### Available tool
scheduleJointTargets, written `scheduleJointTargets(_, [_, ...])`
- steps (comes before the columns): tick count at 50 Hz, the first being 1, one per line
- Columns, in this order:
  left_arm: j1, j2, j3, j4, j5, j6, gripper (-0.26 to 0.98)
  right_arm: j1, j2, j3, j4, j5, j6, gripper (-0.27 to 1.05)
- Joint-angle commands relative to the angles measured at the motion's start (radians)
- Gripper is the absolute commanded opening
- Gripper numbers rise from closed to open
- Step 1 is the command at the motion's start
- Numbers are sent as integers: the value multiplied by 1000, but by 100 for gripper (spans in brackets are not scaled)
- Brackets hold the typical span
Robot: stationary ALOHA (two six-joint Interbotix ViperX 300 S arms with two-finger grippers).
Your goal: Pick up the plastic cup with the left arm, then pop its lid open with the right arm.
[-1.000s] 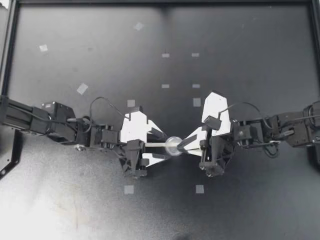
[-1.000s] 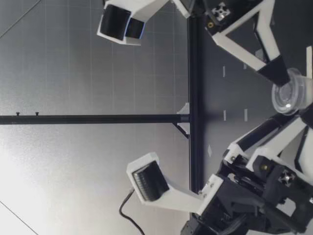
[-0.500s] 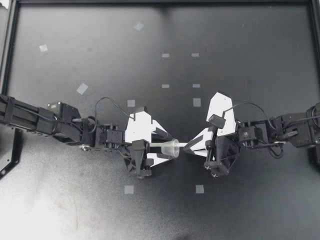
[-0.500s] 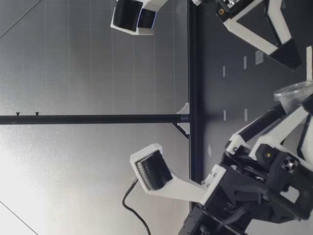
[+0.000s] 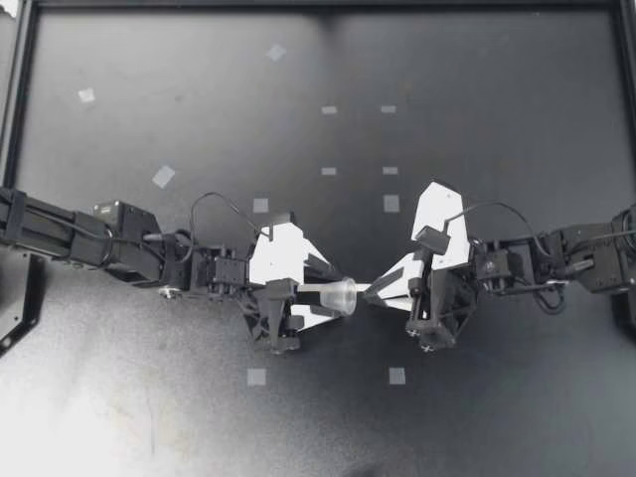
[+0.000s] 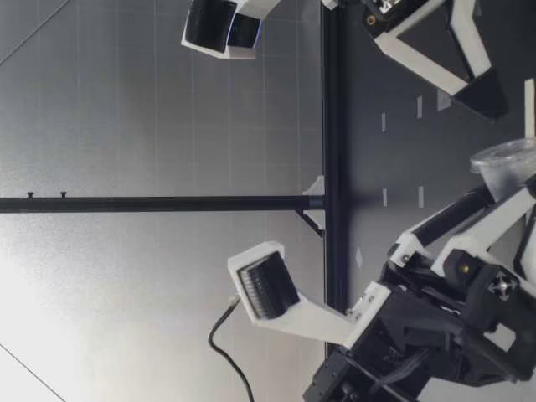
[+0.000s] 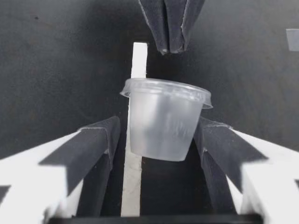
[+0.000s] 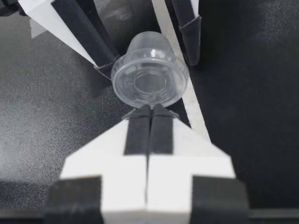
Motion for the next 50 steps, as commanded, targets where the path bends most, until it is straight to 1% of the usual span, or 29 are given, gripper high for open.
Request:
scheduleJointTargets(1, [3, -31, -9, -2, 2, -2, 61, 5, -32, -6, 0, -9, -2, -15])
scheduleJointTargets(7, [3, -31, -11, -2, 2, 5, 55, 5, -34, -6, 0, -9, -2, -15])
scheduleJointTargets(16, [3, -31, -9, 2, 2, 6, 39, 5, -43, -5, 0, -9, -2, -15])
scheduleJointTargets(23, [3, -40, -2, 2, 2, 6, 29, 5, -61, -5, 0, -5, -3, -15])
scheduleJointTargets(30, [3, -78, 6, 2, 2, 9, 27, -8, -117, 2, 8, 12, 12, -14])
scheduleJointTargets(36, [3, -150, 38, 2, -23, 34, 26, -32, -245, 40, 43, 15, 54, -12])
scheduleJointTargets(38, [3, -187, 55, -2, -58, 44, 26, -38, -305, 60, 43, 9, 83, -8])
scheduleJointTargets(41, [3, -241, 83, -5, -141, 60, 26, -46, -388, 84, 43, -11, 132, 4])
scheduleJointTargets(44, [3, -291, 115, -8, -249, 77, 26, -51, -457, 106, 43, -43, 199, 24])
scheduleJointTargets(45, [5, -310, 132, -11, -301, 86, 26, -54, -479, 114, 46, -58, 238, 35])
scheduleJointTargets(48, [8, -337, 164, -29, -417, 106, 26, -61, -506, 130, 54, -86, 324, 59])
scheduleJointTargets(49, [8, -348, 179, -41, -480, 121, 26, -63, -511, 137, 57, -98, 356, 66])
scheduleJointTargets(50, [9, -354, 189, -52, -522, 133, 26, -64, -511, 144, 63, -124, 405, 75])
